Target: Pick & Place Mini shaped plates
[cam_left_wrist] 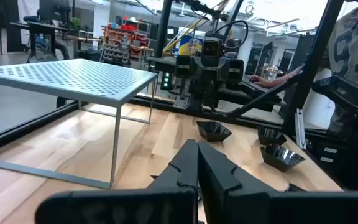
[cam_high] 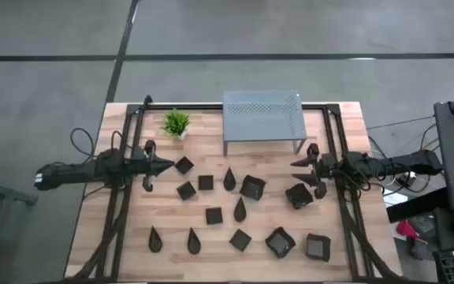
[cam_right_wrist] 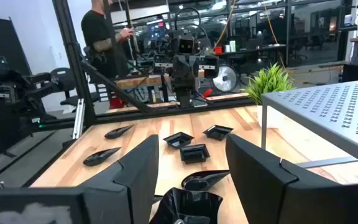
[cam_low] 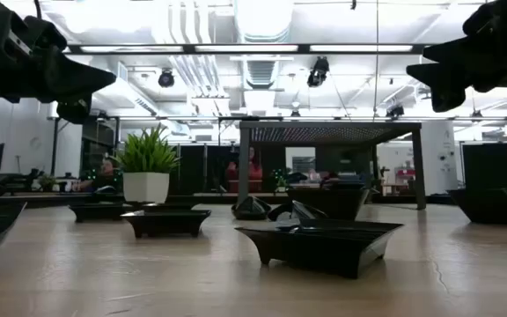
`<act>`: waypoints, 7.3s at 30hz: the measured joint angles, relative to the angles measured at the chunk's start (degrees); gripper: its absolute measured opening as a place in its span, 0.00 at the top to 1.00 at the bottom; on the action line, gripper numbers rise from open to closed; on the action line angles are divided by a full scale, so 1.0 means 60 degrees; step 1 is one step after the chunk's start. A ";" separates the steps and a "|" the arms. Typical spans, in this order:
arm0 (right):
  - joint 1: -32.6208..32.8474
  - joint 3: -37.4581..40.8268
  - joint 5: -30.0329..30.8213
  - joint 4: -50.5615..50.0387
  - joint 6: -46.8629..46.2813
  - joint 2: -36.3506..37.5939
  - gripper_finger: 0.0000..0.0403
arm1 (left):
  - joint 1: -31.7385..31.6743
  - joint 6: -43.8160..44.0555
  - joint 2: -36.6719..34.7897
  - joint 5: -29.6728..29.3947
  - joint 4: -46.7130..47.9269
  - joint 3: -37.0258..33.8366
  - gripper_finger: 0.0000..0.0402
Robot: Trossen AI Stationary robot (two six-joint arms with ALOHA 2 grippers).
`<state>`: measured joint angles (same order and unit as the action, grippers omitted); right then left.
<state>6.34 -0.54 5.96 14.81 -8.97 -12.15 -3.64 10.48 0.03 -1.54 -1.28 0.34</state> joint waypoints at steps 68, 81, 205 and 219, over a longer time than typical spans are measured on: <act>0.0028 -0.0007 0.0175 -0.0375 0.2863 0.0002 0.54 | 0.0004 0.0000 0.0000 0.0001 -0.0004 0.0000 0.99; 0.0027 -0.0004 0.1582 0.1535 -0.9017 -0.0039 0.54 | 0.0004 0.0000 0.0000 0.0000 -0.0015 0.0000 0.99; 0.2567 -1.1602 -0.1136 -1.3722 -0.2855 -1.1309 0.98 | 0.0011 0.0000 0.0020 0.0002 -0.0012 0.0000 0.99; 0.2534 -1.4276 0.0925 -1.5709 -0.0580 -1.1322 0.98 | 0.0003 0.0000 0.0021 0.0002 -0.0011 0.0000 0.99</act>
<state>21.54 -86.19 11.51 -79.45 -12.45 -80.08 -3.62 10.48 0.16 -1.53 -1.34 0.34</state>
